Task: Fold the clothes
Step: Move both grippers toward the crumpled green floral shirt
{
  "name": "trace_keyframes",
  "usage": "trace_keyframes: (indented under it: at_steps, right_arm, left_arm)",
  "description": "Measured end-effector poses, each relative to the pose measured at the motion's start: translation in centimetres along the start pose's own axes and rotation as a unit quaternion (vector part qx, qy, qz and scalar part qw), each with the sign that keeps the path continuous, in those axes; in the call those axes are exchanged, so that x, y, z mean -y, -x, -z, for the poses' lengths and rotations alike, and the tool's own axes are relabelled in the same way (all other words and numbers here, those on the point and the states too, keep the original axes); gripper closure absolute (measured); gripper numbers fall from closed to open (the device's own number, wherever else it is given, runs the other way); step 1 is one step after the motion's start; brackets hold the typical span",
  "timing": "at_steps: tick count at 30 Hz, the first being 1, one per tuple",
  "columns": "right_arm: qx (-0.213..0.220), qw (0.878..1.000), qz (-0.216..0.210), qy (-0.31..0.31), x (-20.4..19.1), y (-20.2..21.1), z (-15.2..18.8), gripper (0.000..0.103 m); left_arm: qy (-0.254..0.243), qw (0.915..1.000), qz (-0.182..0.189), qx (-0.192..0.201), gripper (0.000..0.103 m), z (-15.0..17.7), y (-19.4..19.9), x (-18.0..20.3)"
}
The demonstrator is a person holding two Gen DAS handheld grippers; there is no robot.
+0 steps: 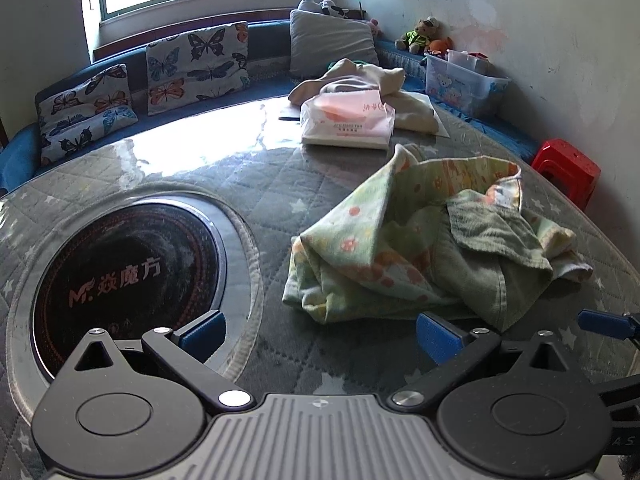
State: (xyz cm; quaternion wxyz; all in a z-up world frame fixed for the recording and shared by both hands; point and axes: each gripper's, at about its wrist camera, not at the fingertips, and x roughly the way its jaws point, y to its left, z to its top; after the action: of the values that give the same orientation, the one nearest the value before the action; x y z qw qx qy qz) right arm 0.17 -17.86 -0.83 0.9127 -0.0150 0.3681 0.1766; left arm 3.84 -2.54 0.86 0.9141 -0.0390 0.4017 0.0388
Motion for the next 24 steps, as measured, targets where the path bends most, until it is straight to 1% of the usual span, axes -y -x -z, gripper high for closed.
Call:
trace_keyframes:
  at_steps: [4, 6, 8, 12, 18, 24]
  right_arm:
    - [0.002, 1.000, -0.001, 0.000, 0.2, 0.1, -0.3, 0.011]
    - [0.005, 1.000, -0.001, 0.002, 0.2, 0.2, -0.4, 0.015]
    - [0.006, 1.000, -0.001, 0.004, 0.2, 0.1, -0.7, 0.015]
    - [0.014, 1.000, -0.001, 0.008, 0.4, -0.2, -1.2, 0.019]
    - [0.025, 1.000, -0.003, 0.012, 0.7, -0.2, -2.0, 0.021]
    - [0.032, 0.999, -0.005, 0.013, 1.2, -0.7, -3.1, 0.024]
  left_arm:
    - [-0.003, 1.0000, -0.001, 0.002, 0.001, -0.7, 0.0, 0.0]
    - [-0.010, 0.9999, 0.001, 0.003, 0.001, -1.0, 0.1, 0.1]
    - [-0.017, 0.9998, 0.004, 0.003, 0.002, -1.4, 0.1, 0.1]
    - [-0.027, 0.9996, 0.011, 0.002, 0.007, -2.1, -0.1, 0.1]
    - [-0.038, 0.9991, 0.018, 0.004, 0.014, -3.2, -0.6, 0.3]
    - [-0.047, 0.9987, 0.018, 0.011, 0.015, -4.4, -1.1, 0.7]
